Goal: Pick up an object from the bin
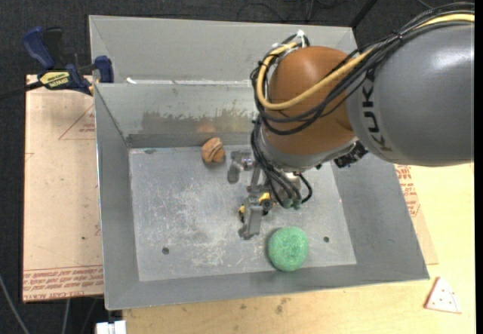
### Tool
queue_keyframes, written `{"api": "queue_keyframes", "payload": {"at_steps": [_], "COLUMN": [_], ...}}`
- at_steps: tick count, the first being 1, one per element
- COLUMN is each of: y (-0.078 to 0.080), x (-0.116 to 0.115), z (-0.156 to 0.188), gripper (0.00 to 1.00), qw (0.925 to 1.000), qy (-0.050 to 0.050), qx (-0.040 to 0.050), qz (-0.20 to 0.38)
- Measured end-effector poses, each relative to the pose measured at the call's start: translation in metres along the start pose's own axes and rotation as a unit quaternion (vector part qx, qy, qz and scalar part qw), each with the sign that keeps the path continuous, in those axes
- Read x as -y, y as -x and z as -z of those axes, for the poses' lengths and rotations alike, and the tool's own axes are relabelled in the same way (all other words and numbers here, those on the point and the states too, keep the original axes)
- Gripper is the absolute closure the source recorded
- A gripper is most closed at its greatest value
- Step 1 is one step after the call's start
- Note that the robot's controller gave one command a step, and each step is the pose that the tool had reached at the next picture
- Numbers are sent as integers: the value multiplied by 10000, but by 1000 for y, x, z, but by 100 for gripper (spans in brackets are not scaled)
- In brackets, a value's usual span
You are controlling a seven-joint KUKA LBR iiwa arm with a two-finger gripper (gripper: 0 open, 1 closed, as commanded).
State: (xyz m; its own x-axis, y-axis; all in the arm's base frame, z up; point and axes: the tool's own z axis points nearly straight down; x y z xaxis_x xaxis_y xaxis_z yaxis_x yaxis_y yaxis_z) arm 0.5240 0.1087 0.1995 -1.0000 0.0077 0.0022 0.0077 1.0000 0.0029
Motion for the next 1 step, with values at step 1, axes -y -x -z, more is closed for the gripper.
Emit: {"api": "queue_keyframes", "payload": {"at_steps": [1], "y": [6], "x": [43], "z": [19], "gripper": [0], "qw": [9999], "qy": [-14], "qx": [42], "qz": [-109]}}
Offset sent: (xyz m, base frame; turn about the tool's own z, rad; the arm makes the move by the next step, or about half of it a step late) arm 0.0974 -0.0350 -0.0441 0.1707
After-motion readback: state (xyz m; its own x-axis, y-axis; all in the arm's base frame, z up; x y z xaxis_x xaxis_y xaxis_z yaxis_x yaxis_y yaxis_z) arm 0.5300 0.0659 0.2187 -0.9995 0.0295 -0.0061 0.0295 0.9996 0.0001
